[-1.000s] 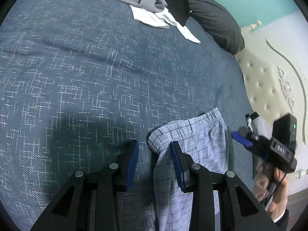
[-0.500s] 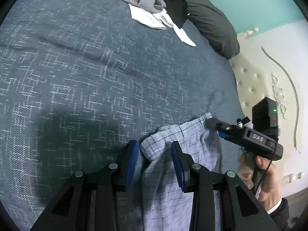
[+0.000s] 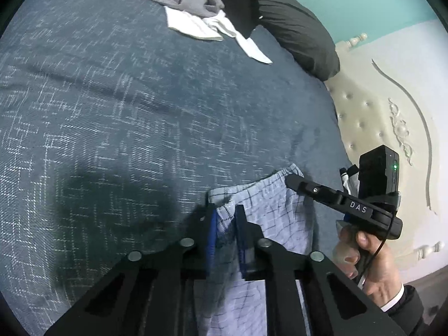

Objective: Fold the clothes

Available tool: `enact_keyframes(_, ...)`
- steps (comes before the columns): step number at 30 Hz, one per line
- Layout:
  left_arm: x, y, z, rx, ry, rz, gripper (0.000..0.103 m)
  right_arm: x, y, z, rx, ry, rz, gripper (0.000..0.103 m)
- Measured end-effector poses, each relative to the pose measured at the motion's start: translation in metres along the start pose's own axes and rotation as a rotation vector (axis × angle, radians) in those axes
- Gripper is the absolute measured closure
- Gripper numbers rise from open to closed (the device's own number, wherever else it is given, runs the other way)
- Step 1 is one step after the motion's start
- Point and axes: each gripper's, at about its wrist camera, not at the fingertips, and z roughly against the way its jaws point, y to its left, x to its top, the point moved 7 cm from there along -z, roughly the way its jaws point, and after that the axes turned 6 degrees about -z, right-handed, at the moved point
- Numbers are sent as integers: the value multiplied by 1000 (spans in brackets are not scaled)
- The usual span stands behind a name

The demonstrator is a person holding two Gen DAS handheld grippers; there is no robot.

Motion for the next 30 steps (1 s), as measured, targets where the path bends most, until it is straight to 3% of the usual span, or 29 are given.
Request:
enact_keyframes(13,13,-75,63,23,-90,-147,95,-6,33,87,107,-186,84,93)
enact_keyframes(30,32,-243,176,49,-261,-353,95,-10,101,292,182,-490,230,93)
